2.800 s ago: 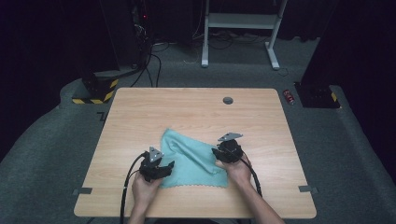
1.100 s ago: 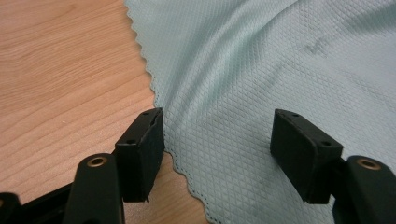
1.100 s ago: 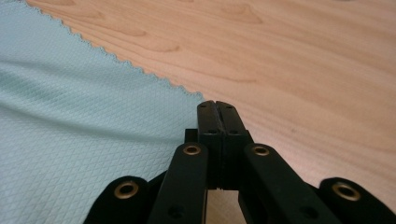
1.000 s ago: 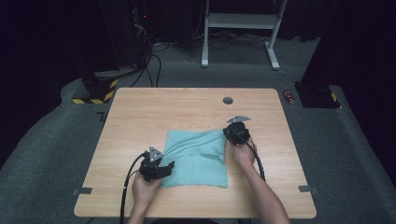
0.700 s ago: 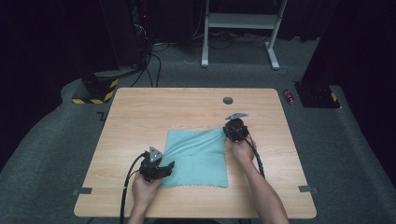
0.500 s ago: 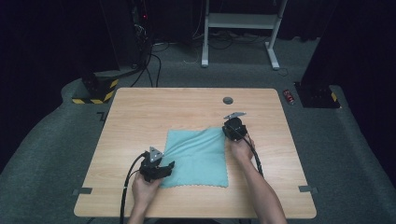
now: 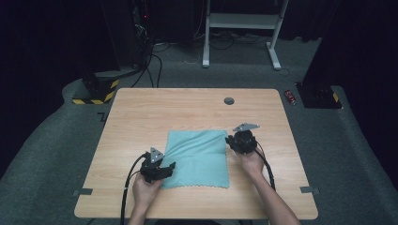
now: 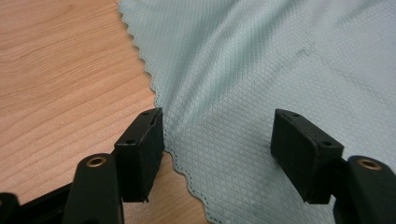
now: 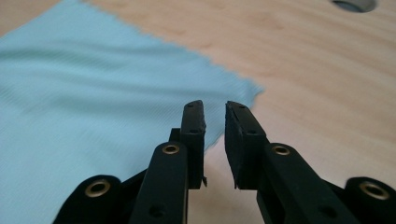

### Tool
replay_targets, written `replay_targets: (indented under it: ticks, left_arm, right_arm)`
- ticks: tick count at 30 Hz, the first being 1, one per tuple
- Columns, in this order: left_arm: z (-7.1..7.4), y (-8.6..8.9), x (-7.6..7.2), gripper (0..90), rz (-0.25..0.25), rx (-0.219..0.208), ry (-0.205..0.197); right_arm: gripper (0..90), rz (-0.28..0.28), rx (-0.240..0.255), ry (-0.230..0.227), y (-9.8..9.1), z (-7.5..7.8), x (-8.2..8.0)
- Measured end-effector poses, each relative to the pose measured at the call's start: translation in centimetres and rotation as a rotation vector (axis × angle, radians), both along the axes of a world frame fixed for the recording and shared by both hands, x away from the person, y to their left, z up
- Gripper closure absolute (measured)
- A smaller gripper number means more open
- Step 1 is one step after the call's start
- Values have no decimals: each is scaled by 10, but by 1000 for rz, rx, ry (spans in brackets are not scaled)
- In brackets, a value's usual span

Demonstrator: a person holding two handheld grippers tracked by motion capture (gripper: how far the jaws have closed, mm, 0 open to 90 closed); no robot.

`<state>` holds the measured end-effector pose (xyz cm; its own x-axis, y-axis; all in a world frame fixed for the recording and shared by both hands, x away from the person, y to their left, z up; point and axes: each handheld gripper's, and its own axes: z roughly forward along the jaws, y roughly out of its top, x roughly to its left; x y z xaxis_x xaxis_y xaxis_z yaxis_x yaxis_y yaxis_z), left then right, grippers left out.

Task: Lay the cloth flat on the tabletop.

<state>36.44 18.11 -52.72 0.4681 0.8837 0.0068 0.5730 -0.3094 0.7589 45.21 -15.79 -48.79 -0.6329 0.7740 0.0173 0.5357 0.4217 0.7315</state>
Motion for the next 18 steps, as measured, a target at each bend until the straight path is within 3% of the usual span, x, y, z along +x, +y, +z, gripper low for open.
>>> replay_targets:
  ticks: [3,6,9,13,18]
  left_arm:
    - [0,0,0,350,0,0,0]
    - [0,0,0,350,0,0,0]
    - [0,0,0,350,-1,0,0]
    - [1,0,-3,383,-9,5,-19]
    - [6,3,-22,398,-34,6,-35]
  right_arm:
    - [775,60,2,0,-3,-5,-31]
    - [775,105,33,16,-4,-10,-57]
    - [776,146,10,2,-2,-16,-84]
    - [775,174,-5,8,0,-24,-106]
    - [759,171,2,-6,-1,-29,-119]
